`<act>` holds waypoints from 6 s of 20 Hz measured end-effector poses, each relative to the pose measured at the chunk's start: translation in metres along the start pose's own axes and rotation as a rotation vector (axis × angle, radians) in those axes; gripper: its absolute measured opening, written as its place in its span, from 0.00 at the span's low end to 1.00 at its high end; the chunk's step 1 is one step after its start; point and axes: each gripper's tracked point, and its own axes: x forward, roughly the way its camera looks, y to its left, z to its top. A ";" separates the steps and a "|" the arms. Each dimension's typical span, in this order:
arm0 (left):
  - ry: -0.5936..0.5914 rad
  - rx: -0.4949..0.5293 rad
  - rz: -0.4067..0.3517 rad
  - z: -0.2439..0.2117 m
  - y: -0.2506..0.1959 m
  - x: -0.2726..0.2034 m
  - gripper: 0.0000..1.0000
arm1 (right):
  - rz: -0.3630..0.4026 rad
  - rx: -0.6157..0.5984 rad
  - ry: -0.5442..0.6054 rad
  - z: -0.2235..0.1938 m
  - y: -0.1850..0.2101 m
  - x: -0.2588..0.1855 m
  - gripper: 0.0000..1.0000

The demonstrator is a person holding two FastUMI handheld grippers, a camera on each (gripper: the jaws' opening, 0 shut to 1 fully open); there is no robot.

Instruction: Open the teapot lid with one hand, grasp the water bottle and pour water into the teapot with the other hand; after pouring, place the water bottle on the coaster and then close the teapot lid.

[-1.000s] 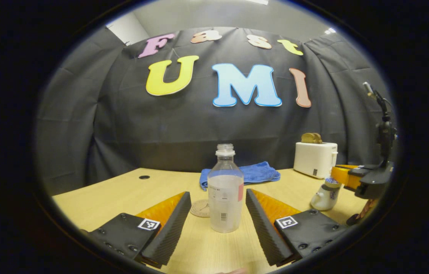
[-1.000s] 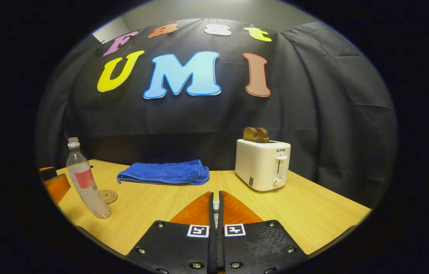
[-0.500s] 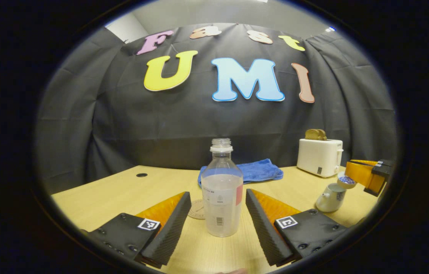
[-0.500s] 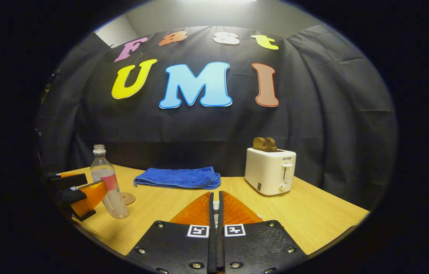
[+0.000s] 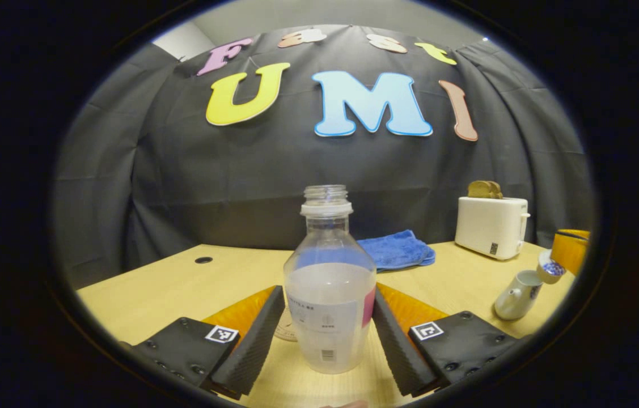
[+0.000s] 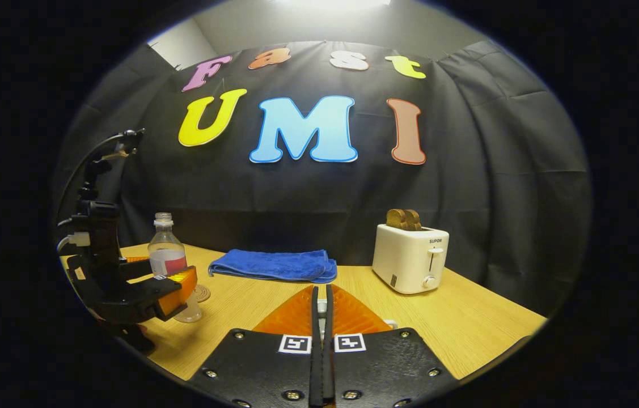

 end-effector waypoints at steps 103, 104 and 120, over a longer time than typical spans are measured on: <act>0.005 2.116 -0.156 0.030 -0.195 -0.006 0.86 | -0.074 0.056 0.047 -0.042 -0.064 -0.220 0.00; 0.000 2.126 -0.154 0.031 -0.196 -0.006 0.87 | -0.075 0.055 0.047 -0.042 -0.064 -0.220 0.00; -0.028 2.261 -0.125 0.046 -0.205 -0.009 0.87 | -0.081 0.065 0.053 -0.045 -0.068 -0.221 0.00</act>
